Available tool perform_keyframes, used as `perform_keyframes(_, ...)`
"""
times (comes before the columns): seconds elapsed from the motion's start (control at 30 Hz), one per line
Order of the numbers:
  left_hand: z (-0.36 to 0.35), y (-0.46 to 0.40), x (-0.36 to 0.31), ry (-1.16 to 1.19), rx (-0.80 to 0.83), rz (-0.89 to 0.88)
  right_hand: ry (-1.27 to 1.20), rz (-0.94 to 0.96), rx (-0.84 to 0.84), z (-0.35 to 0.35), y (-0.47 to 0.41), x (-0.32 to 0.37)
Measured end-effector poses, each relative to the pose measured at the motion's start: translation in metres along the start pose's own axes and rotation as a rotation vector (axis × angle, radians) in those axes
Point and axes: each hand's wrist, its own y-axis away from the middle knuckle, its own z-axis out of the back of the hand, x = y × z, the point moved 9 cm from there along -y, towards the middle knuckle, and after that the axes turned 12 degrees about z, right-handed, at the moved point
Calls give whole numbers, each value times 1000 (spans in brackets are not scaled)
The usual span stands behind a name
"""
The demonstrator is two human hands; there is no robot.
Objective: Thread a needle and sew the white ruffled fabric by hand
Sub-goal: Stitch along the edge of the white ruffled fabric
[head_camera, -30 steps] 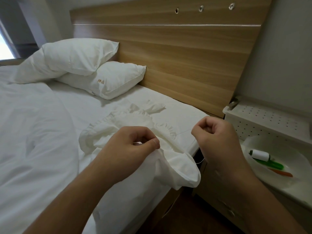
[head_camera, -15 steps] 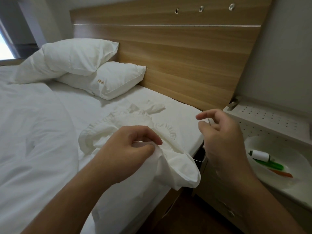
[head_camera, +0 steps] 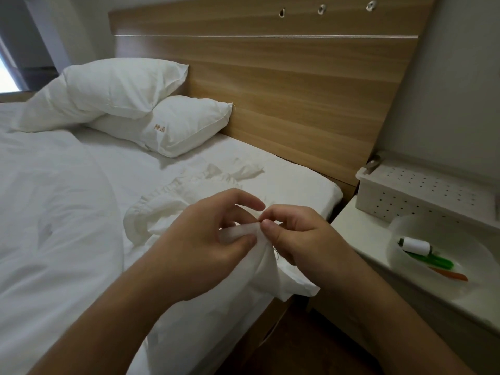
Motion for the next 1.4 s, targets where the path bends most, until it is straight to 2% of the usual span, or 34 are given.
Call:
perform_keyframes(0.4,4,-6,19,112,6,152,-4,31,-52,8,0,-5)
perform_keyframes(0.73,14,-5,15,175,-92,111,-29,36,-73,14,0,-3)
perform_keyframes(0.93,14,-4,12,166,-87,72,-107,2,-78,13,-1,-6)
perform_keyframes(1.03,13,-3,9,152,-73,47,-211,29,-43,9,1,4)
perform_keyframes(1.1,12,-3,7,146,-60,32,-180,58,-15,6,2,10)
perform_keyframes(1.4,10,-5,14,61,-55,112,-145,90,-50,10,2,7)
